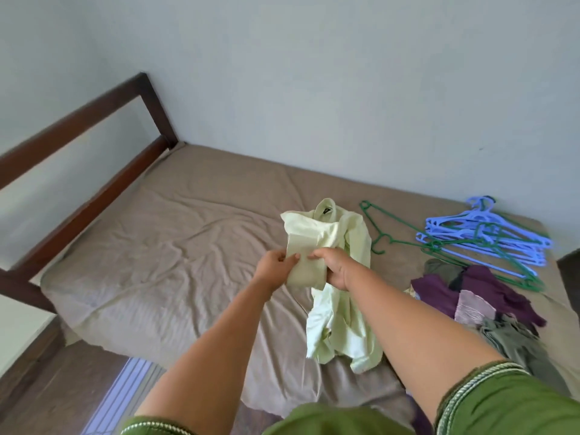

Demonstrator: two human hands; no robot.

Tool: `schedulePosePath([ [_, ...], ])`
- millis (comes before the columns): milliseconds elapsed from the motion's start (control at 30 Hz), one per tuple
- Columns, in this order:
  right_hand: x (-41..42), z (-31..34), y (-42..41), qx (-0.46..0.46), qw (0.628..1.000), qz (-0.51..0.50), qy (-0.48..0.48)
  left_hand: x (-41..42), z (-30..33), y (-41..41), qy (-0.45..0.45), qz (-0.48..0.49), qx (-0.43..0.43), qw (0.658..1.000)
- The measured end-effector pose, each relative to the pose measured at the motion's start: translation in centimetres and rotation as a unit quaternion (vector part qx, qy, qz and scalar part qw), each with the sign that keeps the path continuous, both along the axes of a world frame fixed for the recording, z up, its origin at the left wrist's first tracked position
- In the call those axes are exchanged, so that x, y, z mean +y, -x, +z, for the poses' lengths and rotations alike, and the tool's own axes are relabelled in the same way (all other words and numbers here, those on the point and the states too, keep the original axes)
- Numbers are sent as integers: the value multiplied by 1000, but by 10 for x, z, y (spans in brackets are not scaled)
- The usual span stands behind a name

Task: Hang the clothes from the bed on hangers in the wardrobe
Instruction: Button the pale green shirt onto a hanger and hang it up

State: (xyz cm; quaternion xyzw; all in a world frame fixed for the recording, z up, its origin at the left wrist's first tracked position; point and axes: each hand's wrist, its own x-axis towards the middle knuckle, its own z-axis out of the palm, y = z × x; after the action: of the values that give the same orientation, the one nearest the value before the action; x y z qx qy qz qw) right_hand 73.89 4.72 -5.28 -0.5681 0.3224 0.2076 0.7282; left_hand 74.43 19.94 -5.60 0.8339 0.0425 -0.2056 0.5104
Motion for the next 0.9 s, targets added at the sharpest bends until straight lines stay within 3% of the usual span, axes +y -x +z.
schedulePosePath([
  [67, -2, 11, 3, -20, 996, -36, 79, -2, 19, -4, -67, -13, -47, 997],
  [133, -6, 24, 7, -20, 964, -4, 265, -3, 40, -10, -113, -15, -105, 988],
  [167, -8, 32, 9, -35, 928, 37, 368, -3, 49, -13, -127, -26, -136, 982],
  [233, -9, 45, 11, -162, 850, 108, 490, -6, 66, -15, -173, -76, -200, 961],
  [333, -4, 67, 6, -345, 752, 206, 523, -16, 83, -15, -204, -155, -271, 928],
  [400, -3, 81, 3, -366, 758, 208, 499, -26, 95, -9, -138, -156, -287, 935],
  [467, -7, 92, 1, -343, 773, 167, 507, -31, 105, -7, 54, -84, -198, 975],
  [533, -15, 98, -1, -298, 853, 87, 420, -28, 105, -7, 208, -5, -96, 973],
  [600, -23, 103, 1, -277, 925, 2, 259, -23, 96, -15, 125, -3, -147, 981],
  [667, -28, 110, 5, -271, 952, -33, 140, -20, 87, -23, 2, -69, -214, 974],
  [700, -30, 113, 7, -271, 956, -25, 105, -21, 85, -26, -10, -105, -233, 967],
  [833, -33, 126, 9, -292, 951, 51, 83, -34, 87, -36, -11, -212, -233, 949],
  [900, -38, 128, 5, -306, 943, 56, 116, -39, 91, -38, -23, -235, -211, 948],
])
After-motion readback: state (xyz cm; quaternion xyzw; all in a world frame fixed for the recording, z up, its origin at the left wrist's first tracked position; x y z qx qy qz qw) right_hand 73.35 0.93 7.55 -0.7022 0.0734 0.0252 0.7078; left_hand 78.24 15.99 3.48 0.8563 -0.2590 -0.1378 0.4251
